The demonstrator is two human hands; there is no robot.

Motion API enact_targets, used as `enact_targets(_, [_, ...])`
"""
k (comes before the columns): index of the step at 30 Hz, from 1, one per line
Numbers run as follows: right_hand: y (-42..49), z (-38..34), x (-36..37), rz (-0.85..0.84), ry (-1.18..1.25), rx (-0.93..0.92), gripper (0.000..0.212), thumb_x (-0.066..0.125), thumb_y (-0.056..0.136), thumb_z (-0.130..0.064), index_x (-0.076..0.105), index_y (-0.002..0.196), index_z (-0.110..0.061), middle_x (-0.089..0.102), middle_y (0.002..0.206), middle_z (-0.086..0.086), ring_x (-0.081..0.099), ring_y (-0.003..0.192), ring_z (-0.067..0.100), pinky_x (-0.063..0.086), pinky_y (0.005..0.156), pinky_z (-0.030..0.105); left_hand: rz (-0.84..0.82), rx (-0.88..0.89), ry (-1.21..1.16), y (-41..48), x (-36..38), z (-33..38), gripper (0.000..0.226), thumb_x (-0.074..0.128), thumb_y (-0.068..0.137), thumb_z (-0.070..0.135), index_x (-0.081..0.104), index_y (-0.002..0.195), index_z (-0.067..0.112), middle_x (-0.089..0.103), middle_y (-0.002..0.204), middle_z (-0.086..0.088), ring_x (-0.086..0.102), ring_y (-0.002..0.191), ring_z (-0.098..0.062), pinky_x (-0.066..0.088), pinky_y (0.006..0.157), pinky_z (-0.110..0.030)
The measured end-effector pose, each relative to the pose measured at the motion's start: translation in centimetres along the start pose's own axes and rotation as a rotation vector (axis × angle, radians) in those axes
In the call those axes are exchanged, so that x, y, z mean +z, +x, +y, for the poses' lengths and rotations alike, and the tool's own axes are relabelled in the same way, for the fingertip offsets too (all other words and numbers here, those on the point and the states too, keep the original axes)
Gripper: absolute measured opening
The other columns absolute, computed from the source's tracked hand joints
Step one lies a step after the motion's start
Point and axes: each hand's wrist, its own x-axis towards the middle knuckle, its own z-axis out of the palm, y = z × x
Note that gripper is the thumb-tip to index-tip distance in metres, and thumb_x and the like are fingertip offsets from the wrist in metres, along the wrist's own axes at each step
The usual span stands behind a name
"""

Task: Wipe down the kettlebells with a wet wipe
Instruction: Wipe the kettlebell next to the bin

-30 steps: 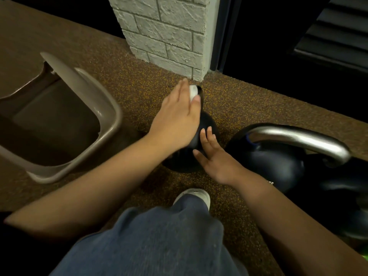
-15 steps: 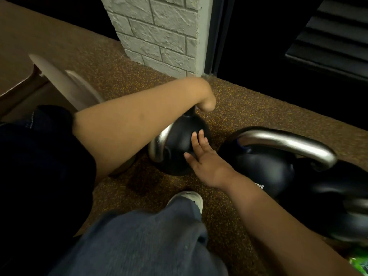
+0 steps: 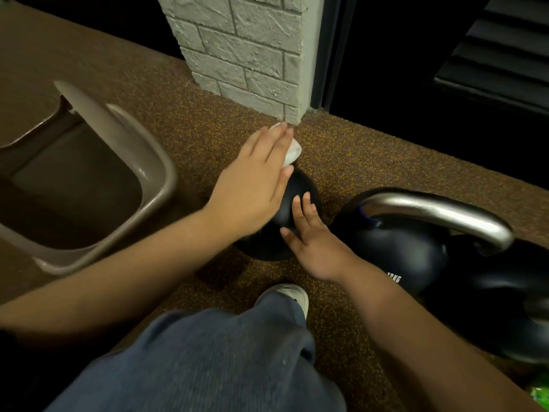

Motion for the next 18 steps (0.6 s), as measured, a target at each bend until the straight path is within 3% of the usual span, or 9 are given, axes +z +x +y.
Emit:
enact_targets(5, [0.2, 0.0, 0.0, 0.021, 0.007, -0.018, 0.067, 0.030, 0.100, -0.043, -0.014, 0.148, -0.024, -0.028, 0.153, -0.005, -0.019, 0.143, 0.013, -0.001, 0.119, 0.037, 0.073, 0.083, -0.052, -3.9, 0.4, -0.9, 0.054, 0.030, 0.098, 0.023, 0.024, 0.146, 0.000, 0.022, 0.155, -0.014, 0.015, 0.144, -0.029, 0.009, 0.119, -0.031])
enact_targets(9, [0.3, 0.3, 0.2, 0.053, -0.001, -0.052, 0.068, 0.031, 0.100, -0.042, -0.012, 0.148, -0.023, -0.026, 0.154, -0.005, -0.019, 0.142, 0.011, -0.003, 0.117, 0.029, 0.119, 0.053, -0.250, -7.4, 2.2, -1.5, 0.058, 0.032, 0.099, 0.024, 0.014, 0.146, -0.003, 0.012, 0.156, -0.016, 0.010, 0.146, -0.030, 0.010, 0.119, -0.035])
enact_targets(13, [0.3, 0.6, 0.0, 0.034, 0.020, -0.049, 0.067, 0.030, 0.100, -0.043, -0.013, 0.148, -0.026, -0.030, 0.149, -0.013, -0.022, 0.138, 0.004, -0.003, 0.116, 0.025, 0.147, 0.022, -0.472, -9.5, 3.4, -1.4, 0.062, 0.029, 0.100, 0.031, 0.002, 0.149, 0.006, -0.003, 0.159, -0.006, 0.005, 0.147, -0.028, 0.008, 0.119, -0.034])
enact_targets(18, [0.3, 0.7, -0.1, 0.015, 0.022, -0.056, 0.068, 0.030, 0.099, -0.044, -0.015, 0.147, -0.027, -0.033, 0.143, -0.017, -0.024, 0.139, 0.006, -0.004, 0.115, 0.023, 0.153, 0.026, -0.634, -10.0, 3.1, -1.3, 0.059, 0.027, 0.101, 0.033, 0.008, 0.147, 0.002, 0.002, 0.159, -0.011, 0.007, 0.146, -0.031, 0.009, 0.119, -0.036])
